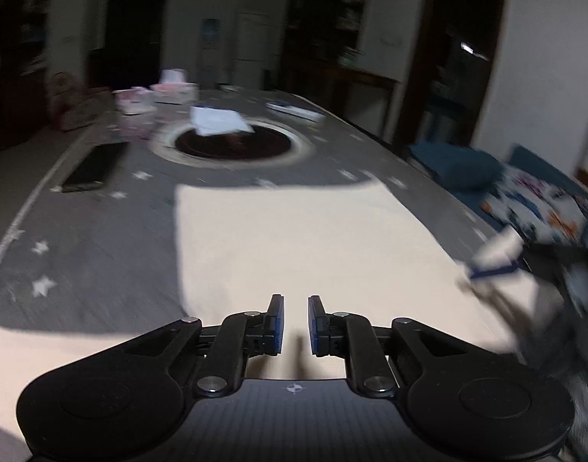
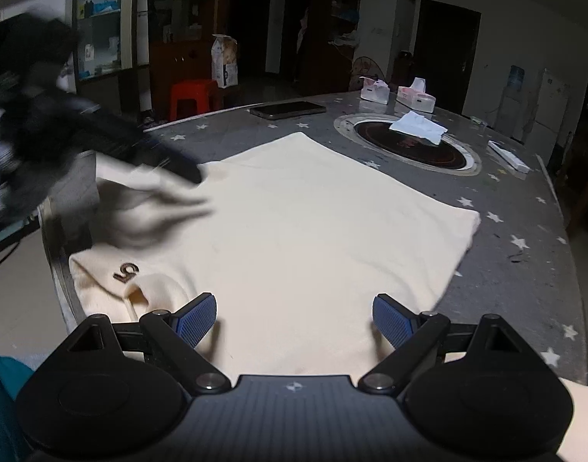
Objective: Fold clothes
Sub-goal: 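Open the left gripper while the right gripper grasps the sweatshirt side edge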
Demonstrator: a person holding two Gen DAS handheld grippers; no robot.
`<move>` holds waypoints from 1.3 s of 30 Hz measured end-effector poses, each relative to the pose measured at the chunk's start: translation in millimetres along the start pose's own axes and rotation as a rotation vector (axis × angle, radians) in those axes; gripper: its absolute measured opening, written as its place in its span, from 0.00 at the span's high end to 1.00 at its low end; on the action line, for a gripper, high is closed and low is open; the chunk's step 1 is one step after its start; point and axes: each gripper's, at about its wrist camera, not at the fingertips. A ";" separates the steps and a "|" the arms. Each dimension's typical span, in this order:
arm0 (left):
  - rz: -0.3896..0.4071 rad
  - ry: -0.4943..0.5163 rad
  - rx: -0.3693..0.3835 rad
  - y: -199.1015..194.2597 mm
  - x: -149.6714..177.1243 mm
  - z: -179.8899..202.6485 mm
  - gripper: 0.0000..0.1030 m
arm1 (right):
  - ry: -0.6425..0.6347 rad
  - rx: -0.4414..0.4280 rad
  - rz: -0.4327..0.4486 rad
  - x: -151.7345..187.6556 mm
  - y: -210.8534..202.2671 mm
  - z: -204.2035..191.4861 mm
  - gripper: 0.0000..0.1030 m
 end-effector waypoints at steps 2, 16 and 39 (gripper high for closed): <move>0.009 -0.042 -0.023 13.3 -12.9 -9.3 0.86 | 0.002 -0.011 -0.001 -0.8 5.8 -2.0 0.12; -0.062 -0.167 -0.140 82.6 -31.3 -54.4 0.87 | 0.065 -0.015 -0.020 9.2 11.7 2.7 0.10; 0.014 0.005 0.038 -1.5 14.0 41.3 0.49 | 0.509 0.356 0.106 75.0 -70.7 91.9 0.17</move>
Point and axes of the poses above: each gripper's, at about its wrist camera, not at the fingertips, and y roughly the way its jaws point, z to its right, x to its underside, and after that the axes turned 7 degrees about -x, right-handed
